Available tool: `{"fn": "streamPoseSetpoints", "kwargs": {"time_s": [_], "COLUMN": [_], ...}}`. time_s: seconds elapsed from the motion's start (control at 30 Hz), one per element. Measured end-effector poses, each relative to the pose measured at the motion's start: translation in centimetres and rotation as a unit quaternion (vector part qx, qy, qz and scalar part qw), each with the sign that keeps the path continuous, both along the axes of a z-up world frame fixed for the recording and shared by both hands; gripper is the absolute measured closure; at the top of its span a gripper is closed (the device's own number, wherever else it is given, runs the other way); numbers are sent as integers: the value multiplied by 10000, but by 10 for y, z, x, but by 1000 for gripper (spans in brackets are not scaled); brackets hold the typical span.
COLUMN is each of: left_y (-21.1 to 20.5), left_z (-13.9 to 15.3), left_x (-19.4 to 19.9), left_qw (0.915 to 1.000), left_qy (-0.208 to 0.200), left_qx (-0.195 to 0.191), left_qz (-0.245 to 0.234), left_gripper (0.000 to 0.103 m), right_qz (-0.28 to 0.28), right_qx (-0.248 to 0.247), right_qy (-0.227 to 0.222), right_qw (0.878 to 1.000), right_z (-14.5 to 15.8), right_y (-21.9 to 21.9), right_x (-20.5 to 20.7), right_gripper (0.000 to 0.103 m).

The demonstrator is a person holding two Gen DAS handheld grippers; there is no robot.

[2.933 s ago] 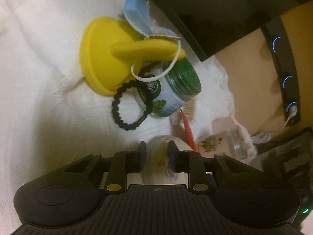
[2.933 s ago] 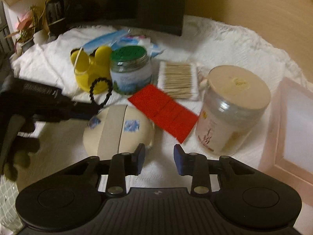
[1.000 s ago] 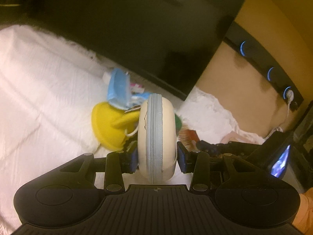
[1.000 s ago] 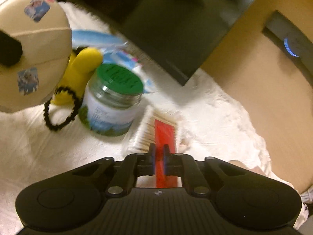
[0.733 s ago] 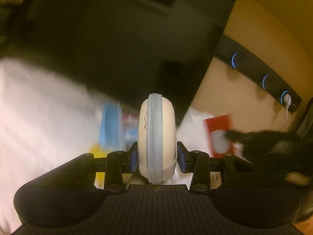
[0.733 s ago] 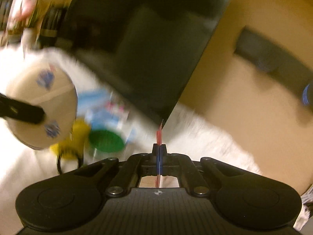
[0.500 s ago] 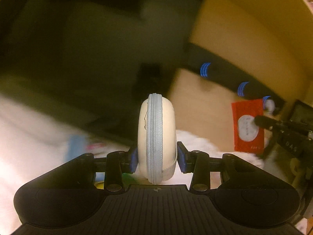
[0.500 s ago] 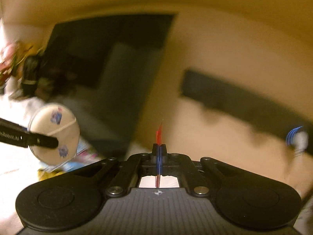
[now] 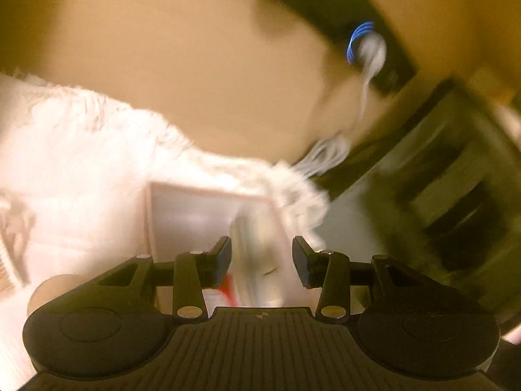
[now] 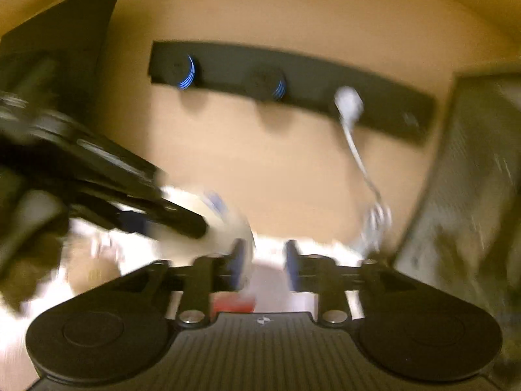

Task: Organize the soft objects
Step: 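Carry the case and red card into the pink box while both tools open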

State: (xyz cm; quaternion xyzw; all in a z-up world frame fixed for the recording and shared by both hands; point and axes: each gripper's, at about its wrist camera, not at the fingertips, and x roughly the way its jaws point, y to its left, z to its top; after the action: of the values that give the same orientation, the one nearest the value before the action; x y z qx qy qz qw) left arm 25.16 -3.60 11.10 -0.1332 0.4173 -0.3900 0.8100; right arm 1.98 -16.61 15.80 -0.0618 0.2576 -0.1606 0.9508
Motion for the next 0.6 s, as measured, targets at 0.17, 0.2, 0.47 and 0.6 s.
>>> {"fn": "streamPoseSetpoints", "kwargs": {"time_s": [0.17,0.2,0.47,0.6], "left_y": [17,30,167,265], "left_z": [-2,2,41,45], "left_x": [-15,-18,-45,-46], "left_qw": [9948,9941,9641,9316], "left_qy": [-671,-728,-1500,-1418], "left_qx": [539,465,483,480], "left_qz": [546,652,2136,3312], "left_gripper": [58,58,58,58], "right_qz": [-339,-377,-374,-247], "right_qx": [346,442,697,922], "right_qy": [399,498,287,-91], "right_qw": [9980,9971,9964,9954], "right_z": [-43,-49,-48,-28], "right_y": [-7,-9,3,24], "right_x": [-37,-38,-20,1], "right_gripper": [43,43,34,18]}}
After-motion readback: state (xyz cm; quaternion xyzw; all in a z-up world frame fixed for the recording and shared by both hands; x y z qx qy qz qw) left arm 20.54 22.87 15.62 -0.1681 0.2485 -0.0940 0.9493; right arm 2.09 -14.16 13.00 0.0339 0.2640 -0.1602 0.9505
